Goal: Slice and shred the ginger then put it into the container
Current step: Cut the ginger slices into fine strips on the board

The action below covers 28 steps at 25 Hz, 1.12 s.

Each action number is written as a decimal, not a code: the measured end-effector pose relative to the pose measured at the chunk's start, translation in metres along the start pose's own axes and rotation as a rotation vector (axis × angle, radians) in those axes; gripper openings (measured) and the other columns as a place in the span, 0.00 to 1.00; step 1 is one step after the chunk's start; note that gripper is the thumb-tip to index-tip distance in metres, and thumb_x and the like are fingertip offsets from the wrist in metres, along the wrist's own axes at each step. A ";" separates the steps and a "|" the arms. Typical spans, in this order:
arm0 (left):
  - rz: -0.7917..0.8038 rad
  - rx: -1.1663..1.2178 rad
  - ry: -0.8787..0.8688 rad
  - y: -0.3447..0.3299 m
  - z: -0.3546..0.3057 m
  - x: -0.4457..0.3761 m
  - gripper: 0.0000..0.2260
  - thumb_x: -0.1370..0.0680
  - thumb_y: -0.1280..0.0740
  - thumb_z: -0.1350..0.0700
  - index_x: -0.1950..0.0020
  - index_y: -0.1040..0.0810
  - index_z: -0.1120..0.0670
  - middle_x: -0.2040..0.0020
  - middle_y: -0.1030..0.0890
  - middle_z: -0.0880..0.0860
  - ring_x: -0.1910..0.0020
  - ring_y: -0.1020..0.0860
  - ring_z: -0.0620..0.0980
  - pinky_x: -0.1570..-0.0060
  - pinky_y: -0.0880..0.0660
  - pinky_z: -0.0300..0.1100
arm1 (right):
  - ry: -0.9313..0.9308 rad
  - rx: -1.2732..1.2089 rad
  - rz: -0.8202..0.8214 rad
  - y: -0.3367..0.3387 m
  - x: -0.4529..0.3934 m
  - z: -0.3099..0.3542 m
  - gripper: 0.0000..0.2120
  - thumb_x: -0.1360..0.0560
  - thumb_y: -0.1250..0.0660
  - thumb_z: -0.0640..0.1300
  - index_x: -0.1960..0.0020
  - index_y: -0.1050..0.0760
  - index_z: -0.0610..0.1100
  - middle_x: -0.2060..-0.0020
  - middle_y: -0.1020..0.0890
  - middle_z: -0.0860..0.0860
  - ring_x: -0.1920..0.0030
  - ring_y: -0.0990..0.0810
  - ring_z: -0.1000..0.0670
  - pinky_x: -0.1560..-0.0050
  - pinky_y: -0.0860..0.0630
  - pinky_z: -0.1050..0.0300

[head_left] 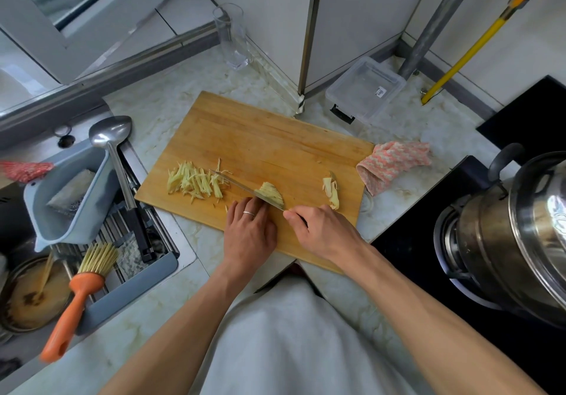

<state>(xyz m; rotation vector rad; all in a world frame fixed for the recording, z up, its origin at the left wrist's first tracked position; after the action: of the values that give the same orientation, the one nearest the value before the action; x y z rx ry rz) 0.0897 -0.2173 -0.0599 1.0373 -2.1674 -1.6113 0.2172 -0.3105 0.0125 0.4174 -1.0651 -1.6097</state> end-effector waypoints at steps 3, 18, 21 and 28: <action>-0.012 0.007 0.000 -0.003 0.003 0.001 0.17 0.26 0.39 0.56 0.42 0.20 0.60 0.43 0.20 0.57 0.40 0.24 0.61 0.38 0.29 0.60 | 0.008 0.007 0.002 0.005 0.005 -0.001 0.20 0.16 0.47 0.57 0.62 0.35 0.47 0.72 0.29 0.49 0.68 0.31 0.40 0.68 0.33 0.50; -0.073 0.046 0.026 -0.005 0.004 0.004 0.17 0.26 0.39 0.55 0.41 0.18 0.59 0.42 0.18 0.57 0.38 0.24 0.59 0.34 0.31 0.59 | 0.020 0.025 0.013 0.004 0.004 -0.004 0.20 0.16 0.47 0.57 0.62 0.35 0.47 0.74 0.30 0.51 0.69 0.30 0.41 0.69 0.34 0.50; -0.093 0.058 0.014 -0.007 0.005 0.003 0.16 0.26 0.38 0.56 0.42 0.18 0.60 0.43 0.18 0.57 0.39 0.23 0.60 0.35 0.30 0.59 | 0.018 0.033 0.014 0.004 0.006 -0.006 0.20 0.16 0.47 0.57 0.62 0.35 0.48 0.73 0.30 0.51 0.67 0.28 0.40 0.69 0.35 0.51; -0.086 0.032 0.036 -0.006 0.004 0.005 0.18 0.26 0.40 0.54 0.41 0.18 0.59 0.42 0.18 0.56 0.39 0.24 0.58 0.32 0.32 0.58 | -0.004 -0.029 0.013 0.000 -0.001 -0.008 0.20 0.16 0.46 0.57 0.64 0.37 0.49 0.74 0.32 0.51 0.69 0.32 0.42 0.69 0.35 0.50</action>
<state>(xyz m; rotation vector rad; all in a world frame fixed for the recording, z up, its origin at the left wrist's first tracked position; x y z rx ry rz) 0.0865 -0.2186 -0.0681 1.1753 -2.1593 -1.5863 0.2237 -0.3135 0.0079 0.3873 -1.0440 -1.6127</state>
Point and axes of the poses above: each hand's wrist, its own x-axis away from the middle knuckle, its own y-axis out of the back of the hand, z = x × y, the point moved 3 cm from there along -x, towards the middle knuckle
